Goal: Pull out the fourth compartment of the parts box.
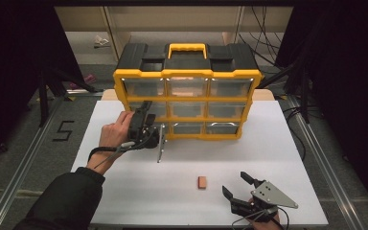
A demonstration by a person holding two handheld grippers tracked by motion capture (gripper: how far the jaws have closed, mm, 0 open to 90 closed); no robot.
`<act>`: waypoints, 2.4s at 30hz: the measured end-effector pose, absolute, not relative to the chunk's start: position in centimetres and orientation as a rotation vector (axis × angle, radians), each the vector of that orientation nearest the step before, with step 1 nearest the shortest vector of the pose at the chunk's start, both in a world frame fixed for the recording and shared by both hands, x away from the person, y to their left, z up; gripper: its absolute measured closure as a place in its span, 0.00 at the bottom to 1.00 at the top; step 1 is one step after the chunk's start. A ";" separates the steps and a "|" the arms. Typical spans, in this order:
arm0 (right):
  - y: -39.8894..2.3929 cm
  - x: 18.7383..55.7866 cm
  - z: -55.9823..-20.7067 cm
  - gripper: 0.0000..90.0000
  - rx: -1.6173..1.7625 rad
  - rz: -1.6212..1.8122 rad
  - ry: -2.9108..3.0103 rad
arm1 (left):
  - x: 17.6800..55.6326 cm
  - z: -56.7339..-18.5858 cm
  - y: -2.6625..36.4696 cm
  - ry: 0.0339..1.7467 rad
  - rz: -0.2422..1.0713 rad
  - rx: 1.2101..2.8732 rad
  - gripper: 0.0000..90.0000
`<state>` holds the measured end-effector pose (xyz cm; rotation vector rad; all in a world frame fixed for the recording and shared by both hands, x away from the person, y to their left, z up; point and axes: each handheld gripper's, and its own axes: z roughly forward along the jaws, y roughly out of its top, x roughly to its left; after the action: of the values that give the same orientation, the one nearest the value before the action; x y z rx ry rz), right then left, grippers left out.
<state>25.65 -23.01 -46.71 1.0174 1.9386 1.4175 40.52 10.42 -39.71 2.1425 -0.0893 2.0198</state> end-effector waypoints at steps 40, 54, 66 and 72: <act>-23.0 25.7 -46.8 0.26 1.023 1.411 1.947 | 42.6 -40.6 10.8 -0.086 2.139 2.131 0.57; -23.0 25.7 -46.8 0.26 1.020 1.408 1.952 | 42.6 -40.6 10.6 -0.062 2.145 2.095 0.61; -22.9 25.8 -46.8 0.27 1.027 1.392 1.955 | 42.6 -40.7 10.7 -0.068 2.137 2.112 0.64; -22.9 25.8 -46.9 0.27 1.031 1.390 1.954 | 42.6 -40.6 10.8 -0.068 2.139 2.107 0.72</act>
<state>25.78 -22.89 -46.86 1.0306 1.9540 1.3896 42.58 10.77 -40.62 2.1073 -0.0682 2.1387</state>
